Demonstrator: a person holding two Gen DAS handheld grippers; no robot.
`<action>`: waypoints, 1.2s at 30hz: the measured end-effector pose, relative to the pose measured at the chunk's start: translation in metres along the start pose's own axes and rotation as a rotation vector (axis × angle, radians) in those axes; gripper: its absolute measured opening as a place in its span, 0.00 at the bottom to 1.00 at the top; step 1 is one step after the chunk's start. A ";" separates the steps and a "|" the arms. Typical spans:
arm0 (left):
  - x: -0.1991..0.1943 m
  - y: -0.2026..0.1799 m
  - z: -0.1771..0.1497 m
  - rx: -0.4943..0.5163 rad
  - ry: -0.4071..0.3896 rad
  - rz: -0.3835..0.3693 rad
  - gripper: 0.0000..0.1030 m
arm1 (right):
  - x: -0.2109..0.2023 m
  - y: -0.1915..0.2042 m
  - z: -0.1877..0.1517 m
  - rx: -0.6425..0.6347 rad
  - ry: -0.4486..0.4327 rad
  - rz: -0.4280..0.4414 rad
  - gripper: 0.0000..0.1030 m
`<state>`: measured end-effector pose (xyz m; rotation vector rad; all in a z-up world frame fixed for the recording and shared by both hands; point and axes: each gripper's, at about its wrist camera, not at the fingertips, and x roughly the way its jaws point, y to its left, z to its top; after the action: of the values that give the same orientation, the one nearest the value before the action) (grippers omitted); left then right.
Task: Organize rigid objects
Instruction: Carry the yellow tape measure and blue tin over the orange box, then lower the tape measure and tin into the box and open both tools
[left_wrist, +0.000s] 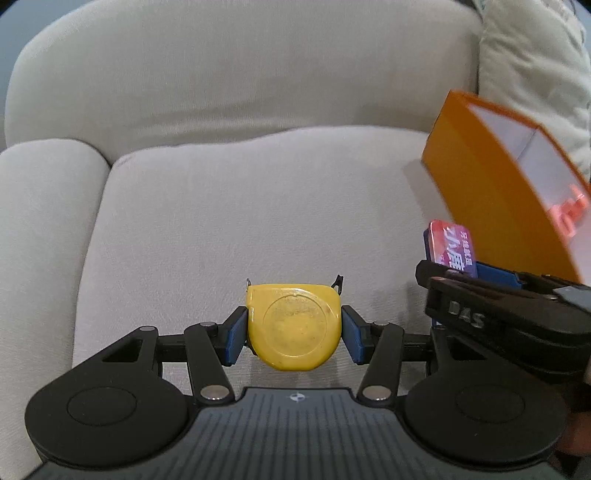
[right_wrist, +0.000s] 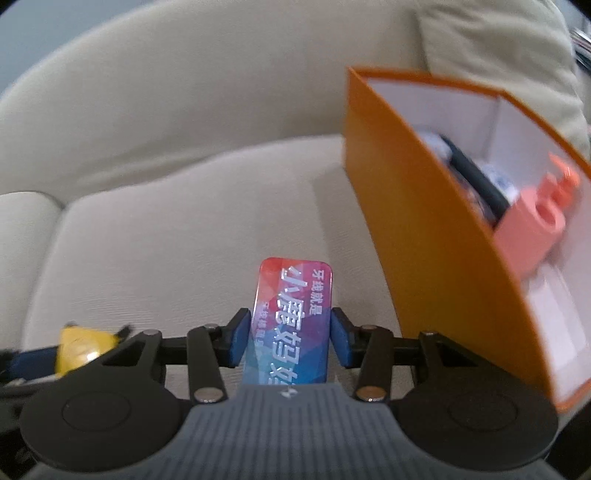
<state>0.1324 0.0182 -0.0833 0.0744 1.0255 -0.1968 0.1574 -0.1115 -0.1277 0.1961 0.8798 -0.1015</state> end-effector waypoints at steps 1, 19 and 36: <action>-0.008 -0.002 0.001 -0.003 -0.011 -0.013 0.59 | -0.009 -0.003 0.004 -0.006 -0.013 0.027 0.46; -0.058 -0.139 0.055 0.292 -0.081 -0.334 0.59 | -0.101 -0.164 0.077 -0.434 0.070 0.191 0.47; 0.023 -0.213 0.074 0.636 0.093 -0.377 0.59 | 0.006 -0.185 0.083 -1.287 0.575 0.421 0.47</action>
<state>0.1637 -0.2047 -0.0578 0.4713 1.0307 -0.8666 0.1923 -0.3096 -0.1046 -0.8345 1.2914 0.9442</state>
